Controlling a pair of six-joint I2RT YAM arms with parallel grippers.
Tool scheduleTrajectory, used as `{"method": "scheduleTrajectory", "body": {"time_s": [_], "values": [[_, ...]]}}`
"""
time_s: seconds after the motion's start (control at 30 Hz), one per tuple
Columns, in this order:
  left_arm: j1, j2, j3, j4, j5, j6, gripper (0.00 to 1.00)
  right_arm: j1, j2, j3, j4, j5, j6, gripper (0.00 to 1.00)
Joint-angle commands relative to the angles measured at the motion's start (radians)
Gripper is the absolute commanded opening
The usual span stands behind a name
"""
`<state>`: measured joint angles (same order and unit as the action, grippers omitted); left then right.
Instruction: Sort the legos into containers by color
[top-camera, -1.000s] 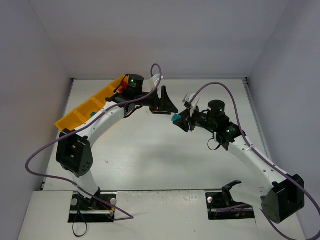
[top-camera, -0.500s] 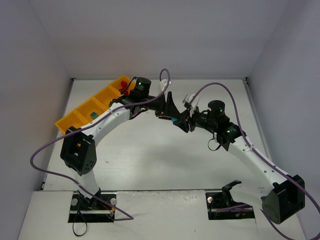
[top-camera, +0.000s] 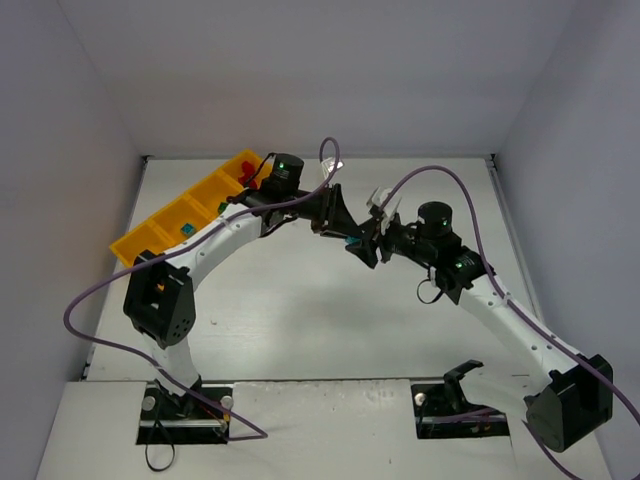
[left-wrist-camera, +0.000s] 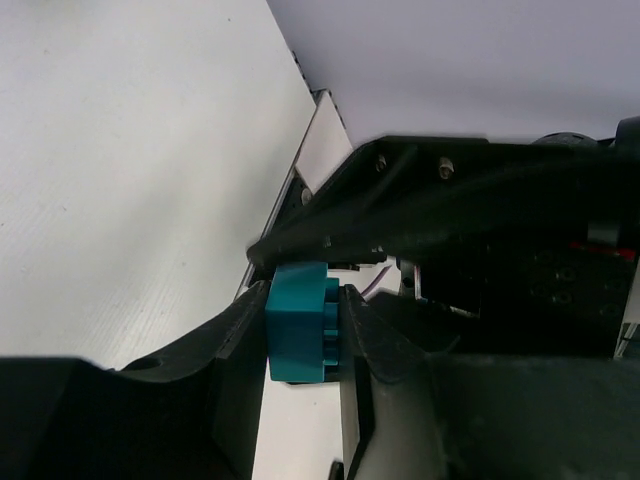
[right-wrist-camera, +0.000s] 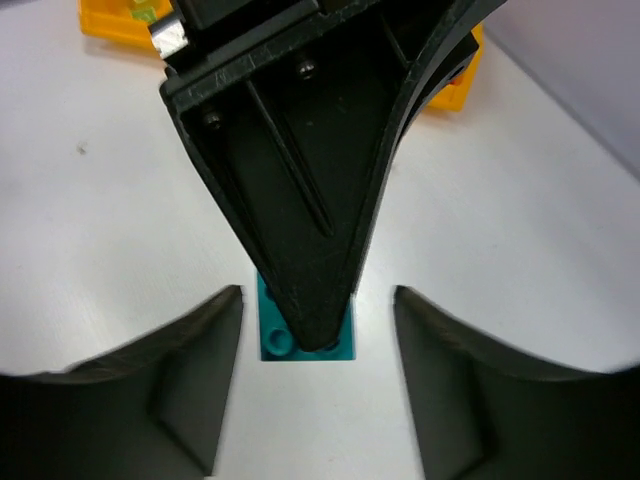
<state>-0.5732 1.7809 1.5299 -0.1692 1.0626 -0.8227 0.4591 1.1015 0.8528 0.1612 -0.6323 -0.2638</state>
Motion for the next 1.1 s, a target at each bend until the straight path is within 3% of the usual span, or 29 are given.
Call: {"method": "scheduleTrajectory", "body": {"time_s": [0.0,0.1,0.2,0.3,0.4,0.53,0.57,0.77,0.87,0.93,1.07], "values": [[-0.002,-0.044,0.055,0.063,0.046,0.014,0.02,-0.002,-0.034,0.005,0.08,0.039,-0.002,0.63],[0.027,-0.054,0.042,0.047,0.037,0.023,0.02,-0.002,-0.04,-0.004,0.078,0.075,0.001,0.89],[0.085,-0.072,0.027,-0.033,0.005,0.091,0.02,-0.003,-0.042,-0.015,0.071,0.101,0.003,1.0],[0.176,-0.107,0.012,-0.142,-0.03,0.175,0.02,-0.005,-0.042,-0.021,0.063,0.123,0.011,1.0],[0.294,-0.149,0.021,-0.327,-0.159,0.276,0.02,-0.004,-0.037,-0.023,0.055,0.167,0.037,1.0],[0.41,-0.189,0.049,-0.516,-0.459,0.459,0.02,-0.007,-0.025,-0.012,0.046,0.23,0.098,0.99],[0.427,-0.201,0.052,-0.556,-0.596,0.479,0.02,-0.007,-0.017,-0.011,0.044,0.24,0.112,0.98],[0.529,-0.199,0.012,-0.535,-1.02,0.539,0.02,-0.02,0.015,0.002,0.04,0.302,0.259,1.0],[0.558,-0.158,0.012,-0.498,-1.122,0.537,0.02,-0.033,0.043,0.008,0.031,0.353,0.345,1.0],[0.569,-0.132,0.019,-0.48,-1.145,0.534,0.17,-0.039,0.06,0.02,0.02,0.373,0.362,1.0],[0.569,-0.055,0.056,-0.464,-1.214,0.531,0.21,-0.053,0.052,0.022,0.0,0.431,0.371,1.0]]}}
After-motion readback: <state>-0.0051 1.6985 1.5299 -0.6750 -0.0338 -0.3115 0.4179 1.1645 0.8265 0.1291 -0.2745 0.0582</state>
